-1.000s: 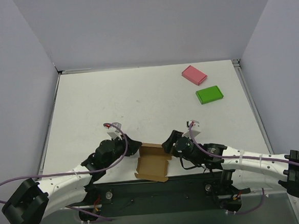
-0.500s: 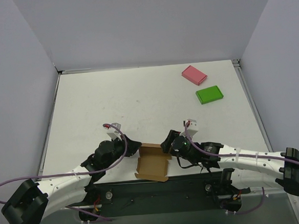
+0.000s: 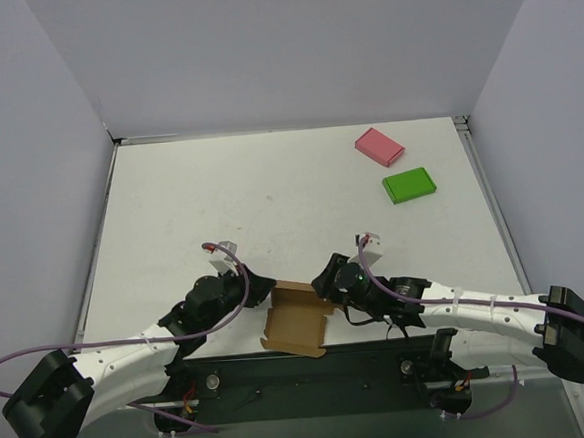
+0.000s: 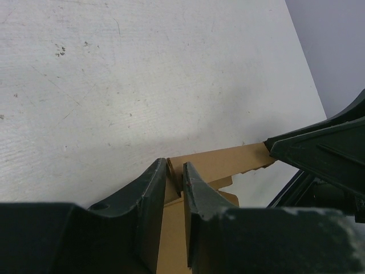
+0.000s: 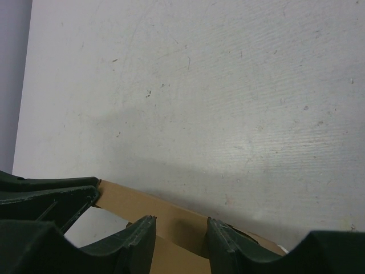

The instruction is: Fold the paper box

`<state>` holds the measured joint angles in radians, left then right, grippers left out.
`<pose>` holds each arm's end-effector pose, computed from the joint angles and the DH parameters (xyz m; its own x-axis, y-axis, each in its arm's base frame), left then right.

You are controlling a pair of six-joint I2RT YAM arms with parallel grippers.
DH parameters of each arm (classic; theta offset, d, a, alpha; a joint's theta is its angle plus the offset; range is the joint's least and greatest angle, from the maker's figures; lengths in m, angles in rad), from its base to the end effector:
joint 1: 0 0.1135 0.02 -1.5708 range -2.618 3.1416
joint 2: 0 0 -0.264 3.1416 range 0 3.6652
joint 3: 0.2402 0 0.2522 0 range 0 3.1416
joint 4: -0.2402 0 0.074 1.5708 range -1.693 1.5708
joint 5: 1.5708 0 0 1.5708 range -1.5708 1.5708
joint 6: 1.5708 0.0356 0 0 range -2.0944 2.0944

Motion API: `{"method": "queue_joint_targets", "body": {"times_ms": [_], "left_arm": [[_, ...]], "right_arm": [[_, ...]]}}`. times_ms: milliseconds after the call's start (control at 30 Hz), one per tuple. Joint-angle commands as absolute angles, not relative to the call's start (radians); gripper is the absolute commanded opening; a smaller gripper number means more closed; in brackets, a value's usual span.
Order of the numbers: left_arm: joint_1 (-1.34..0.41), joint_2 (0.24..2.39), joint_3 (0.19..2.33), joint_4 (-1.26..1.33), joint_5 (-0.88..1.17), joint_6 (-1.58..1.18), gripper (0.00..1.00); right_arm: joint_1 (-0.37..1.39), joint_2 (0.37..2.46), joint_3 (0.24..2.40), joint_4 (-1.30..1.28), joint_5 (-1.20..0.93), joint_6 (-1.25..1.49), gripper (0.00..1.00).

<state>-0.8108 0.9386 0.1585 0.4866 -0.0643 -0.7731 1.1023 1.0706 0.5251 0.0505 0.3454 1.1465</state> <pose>0.1292 -0.1326 0.1651 -0.6182 -0.3612 -0.6981 0.3482 0.6704 -0.6552 0.1139 0.1985 0.2183 -0.7308 0.4550 -0.5088 -0.0948 0.6706 0.7357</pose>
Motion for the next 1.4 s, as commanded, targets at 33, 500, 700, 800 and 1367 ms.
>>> {"method": "queue_joint_targets", "body": {"times_ms": [33,500,700,800,1367], "left_arm": [[-0.825,0.939,0.13,0.445,-0.067,-0.755,0.26],[-0.848,0.907,0.117,0.419,-0.109,-0.759,0.24],[-0.853,0.914,0.121,0.419,-0.11,-0.758,0.24],[-0.854,0.913,0.126,0.417,-0.112,-0.755,0.24],[-0.874,0.902,0.127,0.408,-0.123,-0.758,0.23]], "right_arm": [[1.085,1.078,0.506,0.109,0.314,1.169,0.4],[1.114,1.008,0.48,0.02,0.348,1.232,0.42],[1.115,1.003,0.472,0.015,0.361,1.238,0.44],[1.117,1.015,0.477,0.02,0.35,1.241,0.44],[1.08,1.052,0.442,0.184,0.299,1.265,0.45]]}}
